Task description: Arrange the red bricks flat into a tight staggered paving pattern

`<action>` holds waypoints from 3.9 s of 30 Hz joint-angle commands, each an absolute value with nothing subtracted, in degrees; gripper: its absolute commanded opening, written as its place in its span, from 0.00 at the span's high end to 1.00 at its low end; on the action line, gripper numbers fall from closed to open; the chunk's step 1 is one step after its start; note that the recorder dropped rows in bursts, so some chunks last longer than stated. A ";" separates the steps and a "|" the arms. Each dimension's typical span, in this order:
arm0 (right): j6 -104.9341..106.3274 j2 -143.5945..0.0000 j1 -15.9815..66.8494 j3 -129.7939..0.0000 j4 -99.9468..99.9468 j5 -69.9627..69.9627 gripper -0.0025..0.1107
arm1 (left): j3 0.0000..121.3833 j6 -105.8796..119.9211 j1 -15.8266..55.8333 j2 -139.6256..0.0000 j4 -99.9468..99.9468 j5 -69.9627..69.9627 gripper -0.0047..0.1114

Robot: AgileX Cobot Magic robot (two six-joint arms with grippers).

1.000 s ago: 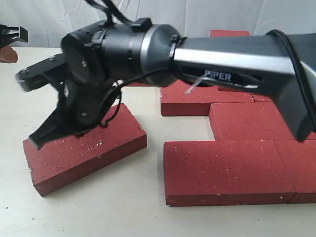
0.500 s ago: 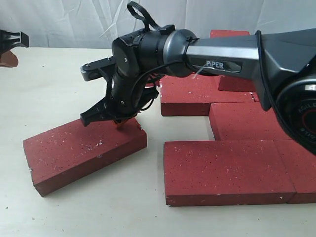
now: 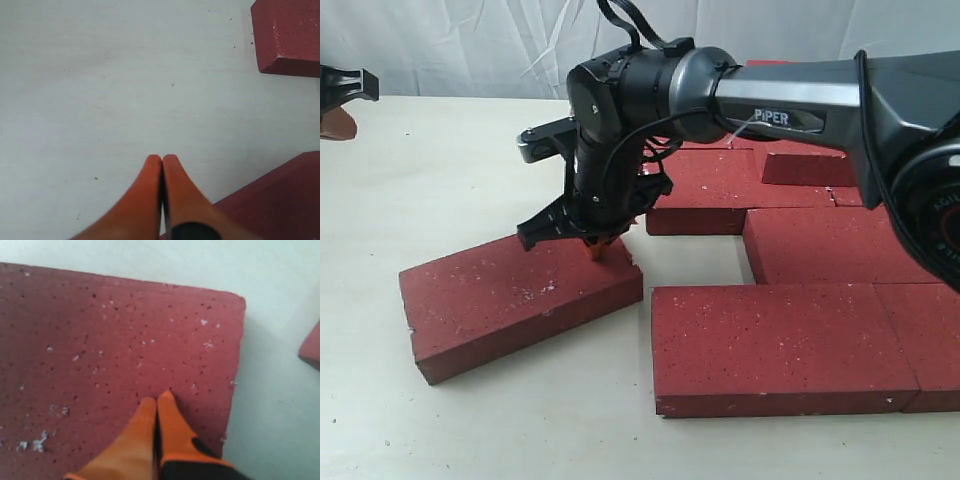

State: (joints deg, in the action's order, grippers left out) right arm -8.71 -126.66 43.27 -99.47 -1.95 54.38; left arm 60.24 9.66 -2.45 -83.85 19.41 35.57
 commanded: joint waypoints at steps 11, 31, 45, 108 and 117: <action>-9.26 -125.97 42.34 -99.78 -0.68 60.92 0.99 | 55.34 8.33 -2.14 -86.06 12.85 36.96 0.96; -9.26 -125.73 42.34 -99.78 -1.71 56.59 0.99 | 55.34 13.23 -2.14 -100.72 17.79 46.84 0.96; -9.26 -125.73 42.34 -99.78 -2.06 57.14 0.99 | 55.34 21.72 -2.14 -104.34 27.98 47.30 0.96; -12.50 -121.33 41.59 -99.78 3.17 56.96 0.99 | 59.54 30.12 -5.57 -106.85 39.69 38.89 0.96; -12.39 -120.26 39.71 -99.64 -0.78 59.46 0.99 | 59.67 10.11 4.27 -102.95 18.50 37.08 0.96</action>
